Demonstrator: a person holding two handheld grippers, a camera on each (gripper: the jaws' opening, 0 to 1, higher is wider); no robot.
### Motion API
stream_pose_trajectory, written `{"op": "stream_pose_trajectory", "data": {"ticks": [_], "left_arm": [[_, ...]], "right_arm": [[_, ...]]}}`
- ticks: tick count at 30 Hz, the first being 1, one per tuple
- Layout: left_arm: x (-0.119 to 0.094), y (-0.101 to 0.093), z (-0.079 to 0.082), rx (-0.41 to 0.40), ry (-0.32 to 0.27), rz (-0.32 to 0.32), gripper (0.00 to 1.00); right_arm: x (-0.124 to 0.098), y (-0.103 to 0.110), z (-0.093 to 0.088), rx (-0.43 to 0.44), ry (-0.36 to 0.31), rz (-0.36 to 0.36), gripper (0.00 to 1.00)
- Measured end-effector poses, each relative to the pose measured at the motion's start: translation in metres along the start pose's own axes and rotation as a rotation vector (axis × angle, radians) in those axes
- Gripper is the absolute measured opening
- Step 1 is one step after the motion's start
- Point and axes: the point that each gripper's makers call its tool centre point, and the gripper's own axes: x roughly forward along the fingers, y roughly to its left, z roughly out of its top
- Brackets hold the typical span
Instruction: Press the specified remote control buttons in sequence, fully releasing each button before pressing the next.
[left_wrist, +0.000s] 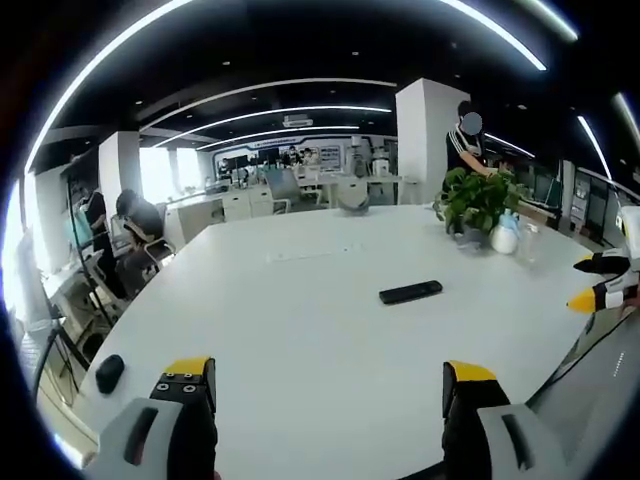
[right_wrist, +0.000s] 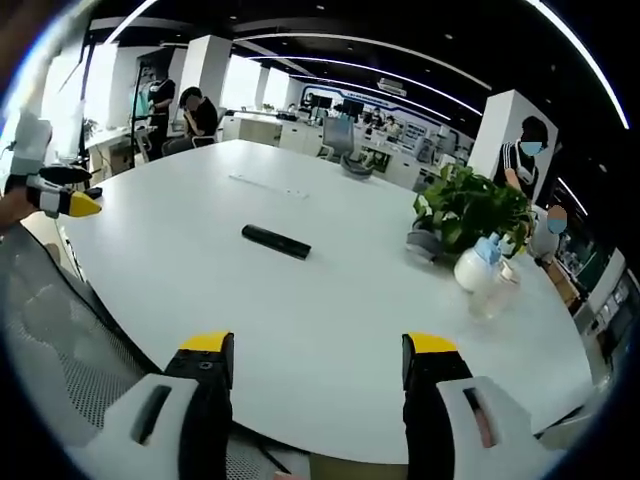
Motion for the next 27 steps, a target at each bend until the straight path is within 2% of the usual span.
{"op": "stream_pose_trajectory", "data": {"ticks": [27], "left_arm": [[0.0022, 0.0002, -0.004, 0.012, 0.019, -0.002, 0.96]], "right_arm": [[-0.0012, -0.0019, 0.0021, 0.01, -0.015, -0.006, 0.7]]}}
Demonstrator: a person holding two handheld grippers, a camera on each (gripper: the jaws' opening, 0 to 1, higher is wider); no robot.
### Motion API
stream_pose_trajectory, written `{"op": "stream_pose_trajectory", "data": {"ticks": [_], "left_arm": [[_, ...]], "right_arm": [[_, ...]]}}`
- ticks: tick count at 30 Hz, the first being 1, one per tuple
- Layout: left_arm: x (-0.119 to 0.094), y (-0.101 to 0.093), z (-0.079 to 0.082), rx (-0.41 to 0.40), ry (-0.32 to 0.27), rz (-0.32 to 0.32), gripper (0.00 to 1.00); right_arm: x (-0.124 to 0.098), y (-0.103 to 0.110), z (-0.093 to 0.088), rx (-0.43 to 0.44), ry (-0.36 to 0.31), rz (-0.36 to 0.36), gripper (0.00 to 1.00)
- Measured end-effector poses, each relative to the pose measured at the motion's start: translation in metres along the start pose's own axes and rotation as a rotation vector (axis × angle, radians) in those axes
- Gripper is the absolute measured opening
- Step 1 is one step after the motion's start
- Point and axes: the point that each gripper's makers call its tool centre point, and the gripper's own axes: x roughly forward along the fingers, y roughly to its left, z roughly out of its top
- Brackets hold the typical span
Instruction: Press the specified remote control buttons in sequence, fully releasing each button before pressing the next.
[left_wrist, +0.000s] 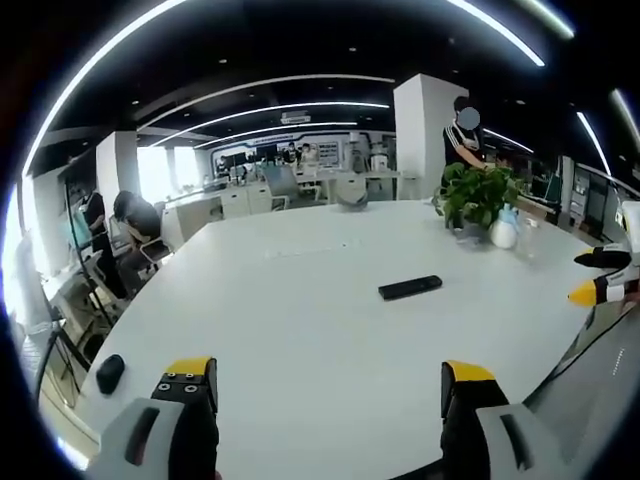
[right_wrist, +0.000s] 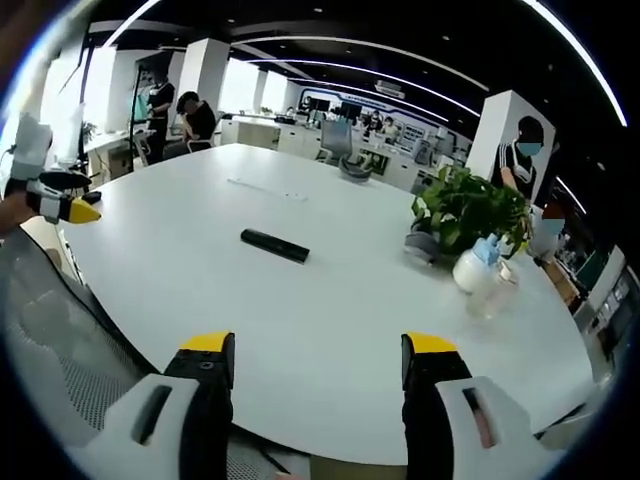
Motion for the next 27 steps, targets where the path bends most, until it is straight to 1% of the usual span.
{"op": "stream_pose_trajectory", "data": {"ticks": [9, 12, 16, 17, 18, 19, 22, 24, 26, 27], "left_arm": [[0.0, -0.003, -0.002, 0.014, 0.014, -0.009, 0.96], [0.002, -0.006, -0.004, 0.022, 0.031, -0.02, 0.96], [0.002, -0.009, -0.005, 0.035, 0.037, -0.032, 0.95], [0.003, -0.01, -0.005, 0.034, 0.042, -0.04, 0.94], [0.003, -0.011, -0.009, 0.023, 0.063, -0.054, 0.93], [0.003, -0.011, -0.008, 0.017, 0.066, -0.057, 0.91], [0.003, -0.012, -0.004, -0.005, 0.051, -0.074, 0.89], [0.005, -0.012, -0.003, 0.01, 0.05, -0.086, 0.89], [0.009, -0.01, -0.001, 0.033, 0.066, -0.088, 0.86], [0.012, -0.011, 0.001, 0.043, 0.07, -0.101, 0.84]], "right_arm": [[0.001, 0.0, 0.0, 0.0, -0.002, 0.0, 0.7], [0.001, 0.0, 0.0, -0.006, -0.003, 0.004, 0.7], [0.0, 0.001, 0.001, -0.005, -0.006, 0.008, 0.69], [0.0, 0.001, 0.001, -0.004, -0.007, 0.01, 0.69], [0.0, 0.002, 0.001, -0.005, -0.01, 0.013, 0.69], [0.0, 0.002, 0.002, -0.005, -0.011, 0.014, 0.69], [-0.001, 0.003, 0.003, -0.009, -0.017, 0.016, 0.69], [-0.001, 0.003, 0.003, -0.007, -0.02, 0.018, 0.68], [-0.001, 0.002, 0.004, -0.004, -0.023, 0.016, 0.68], [-0.002, 0.002, 0.004, -0.002, -0.026, 0.017, 0.68]]}}
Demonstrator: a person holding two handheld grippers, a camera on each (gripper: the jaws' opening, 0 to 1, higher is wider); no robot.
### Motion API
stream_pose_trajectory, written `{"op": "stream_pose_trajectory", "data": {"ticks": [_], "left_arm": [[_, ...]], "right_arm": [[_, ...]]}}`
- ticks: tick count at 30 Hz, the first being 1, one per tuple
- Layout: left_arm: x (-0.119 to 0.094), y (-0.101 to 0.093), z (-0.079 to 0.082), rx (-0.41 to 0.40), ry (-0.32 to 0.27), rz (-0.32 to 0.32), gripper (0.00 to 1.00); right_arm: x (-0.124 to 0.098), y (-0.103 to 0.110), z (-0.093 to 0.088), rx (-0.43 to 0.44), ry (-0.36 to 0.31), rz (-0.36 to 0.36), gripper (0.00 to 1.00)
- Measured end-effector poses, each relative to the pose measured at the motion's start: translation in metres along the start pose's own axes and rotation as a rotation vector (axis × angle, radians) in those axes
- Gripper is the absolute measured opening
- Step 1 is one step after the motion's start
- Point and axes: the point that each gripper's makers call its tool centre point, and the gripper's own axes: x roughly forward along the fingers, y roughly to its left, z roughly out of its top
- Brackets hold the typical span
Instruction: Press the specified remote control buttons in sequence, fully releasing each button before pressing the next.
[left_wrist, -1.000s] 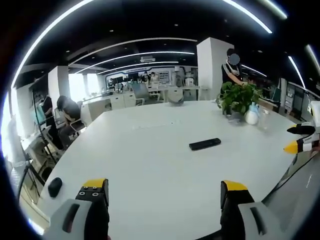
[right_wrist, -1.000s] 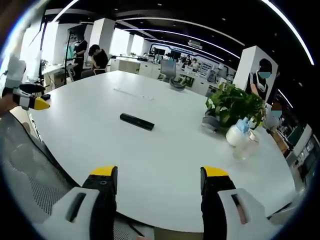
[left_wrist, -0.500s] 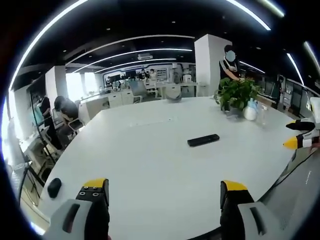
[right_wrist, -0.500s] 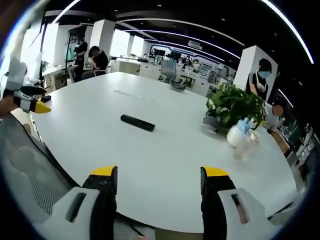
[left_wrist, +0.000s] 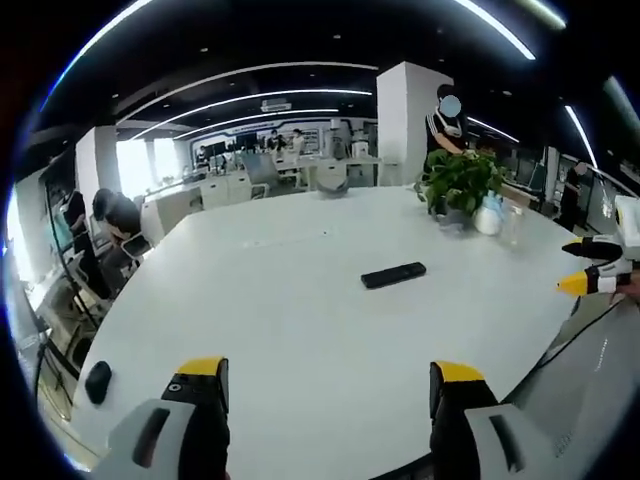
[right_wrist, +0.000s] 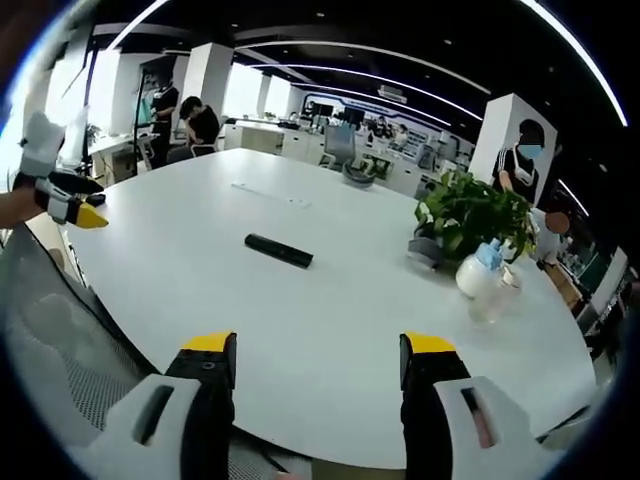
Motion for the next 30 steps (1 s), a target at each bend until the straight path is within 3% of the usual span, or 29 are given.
{"op": "stream_pose_trajectory", "data": {"ticks": [30], "left_arm": [[0.093, -0.049, 0.069, 0.343, 0.095, -0.265, 0.86]], "right_arm": [[0.003, -0.002, -0.006, 0.001, 0.033, -0.009, 0.67]]}}
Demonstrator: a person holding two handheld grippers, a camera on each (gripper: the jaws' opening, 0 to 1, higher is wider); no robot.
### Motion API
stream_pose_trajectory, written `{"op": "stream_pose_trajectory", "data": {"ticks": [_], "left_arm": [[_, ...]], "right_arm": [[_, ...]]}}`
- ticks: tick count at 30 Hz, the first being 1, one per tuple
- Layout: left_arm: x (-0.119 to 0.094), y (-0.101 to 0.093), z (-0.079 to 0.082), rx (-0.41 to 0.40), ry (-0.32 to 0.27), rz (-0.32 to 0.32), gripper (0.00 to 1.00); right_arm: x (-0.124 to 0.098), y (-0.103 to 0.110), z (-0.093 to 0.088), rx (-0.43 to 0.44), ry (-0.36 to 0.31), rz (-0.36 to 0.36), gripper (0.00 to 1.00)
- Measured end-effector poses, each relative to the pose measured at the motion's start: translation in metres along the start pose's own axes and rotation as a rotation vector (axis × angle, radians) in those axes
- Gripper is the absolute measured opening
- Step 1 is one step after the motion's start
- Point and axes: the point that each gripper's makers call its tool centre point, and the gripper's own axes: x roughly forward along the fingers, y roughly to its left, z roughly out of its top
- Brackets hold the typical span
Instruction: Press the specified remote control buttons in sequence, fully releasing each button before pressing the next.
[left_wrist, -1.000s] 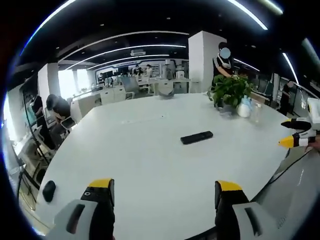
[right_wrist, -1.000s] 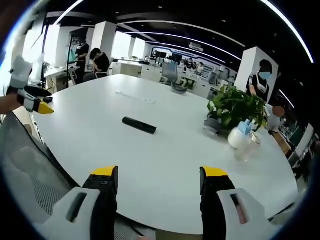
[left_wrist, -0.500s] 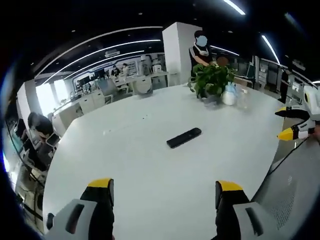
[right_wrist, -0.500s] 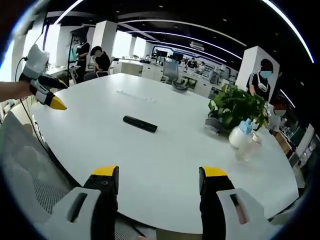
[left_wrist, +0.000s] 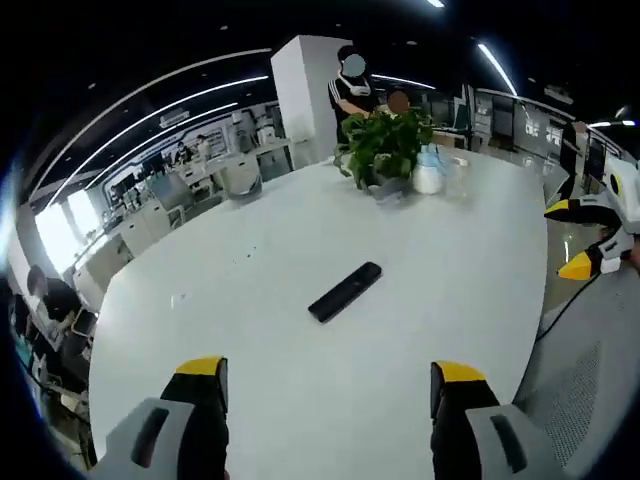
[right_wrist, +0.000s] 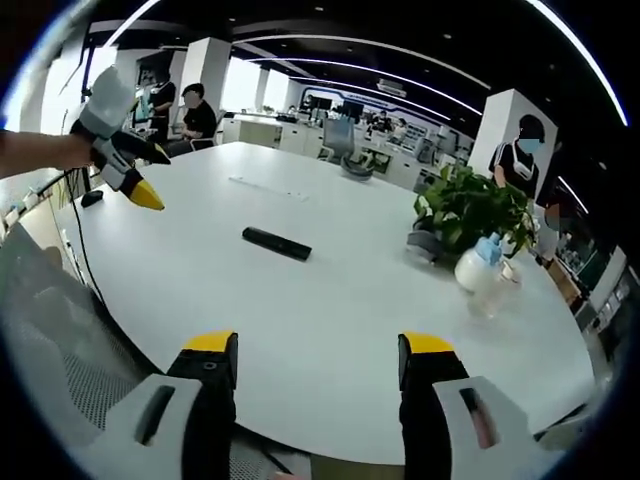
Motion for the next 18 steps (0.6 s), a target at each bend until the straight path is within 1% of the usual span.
{"op": "stream_pose_trajectory", "data": {"ticks": [4, 10, 12, 15, 18], "left_arm": [[0.012, -0.003, 0.011, 0.056, 0.018, -0.03, 0.85], [0.031, -0.008, 0.019, 0.124, 0.06, -0.084, 0.82], [0.038, -0.009, 0.021, 0.149, 0.084, -0.098, 0.79], [0.046, -0.009, 0.024, 0.167, 0.102, -0.112, 0.76], [0.055, -0.011, 0.027, 0.187, 0.121, -0.137, 0.76]], "right_arm": [[0.0, -0.002, -0.001, 0.011, 0.003, -0.009, 0.67], [0.001, -0.002, -0.002, 0.007, 0.008, -0.006, 0.67], [0.001, 0.0, -0.002, 0.001, 0.01, -0.001, 0.67], [0.001, 0.0, -0.002, -0.003, 0.012, 0.003, 0.67], [0.002, 0.001, -0.002, -0.003, 0.013, 0.004, 0.67]]}}
